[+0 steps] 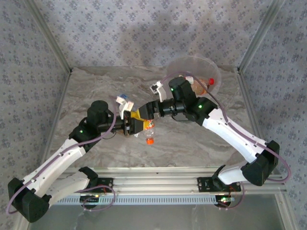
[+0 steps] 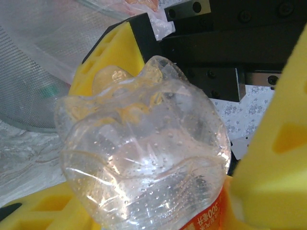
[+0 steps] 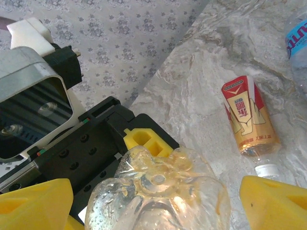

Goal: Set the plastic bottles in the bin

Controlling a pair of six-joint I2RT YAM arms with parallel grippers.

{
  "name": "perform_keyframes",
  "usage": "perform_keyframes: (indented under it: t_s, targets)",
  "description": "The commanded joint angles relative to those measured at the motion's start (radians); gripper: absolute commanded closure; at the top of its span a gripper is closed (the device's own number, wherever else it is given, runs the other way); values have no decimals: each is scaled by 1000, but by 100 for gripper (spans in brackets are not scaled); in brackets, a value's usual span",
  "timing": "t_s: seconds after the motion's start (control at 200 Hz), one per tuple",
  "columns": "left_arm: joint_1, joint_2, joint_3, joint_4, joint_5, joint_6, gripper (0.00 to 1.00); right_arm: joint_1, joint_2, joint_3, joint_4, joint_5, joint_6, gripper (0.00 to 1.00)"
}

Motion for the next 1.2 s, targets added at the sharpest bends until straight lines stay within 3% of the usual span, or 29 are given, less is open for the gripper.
perform_keyframes:
  t_s: [0.0,0.465,0.894,1.194]
  targets:
    - [-10,5,43,14,-6,20,45,9,19,30,1,-39,-10,9]
    - [-25,17,61,-14,-46,31,44,11,18,43,-16,-21,-1,34]
    - [-32,51,100,-48,-61,0,38,10,1,66,-64,86,-18,44]
    - [-32,50,113,-81,-56,-9,20,9,-9,81,-99,188,-17,47]
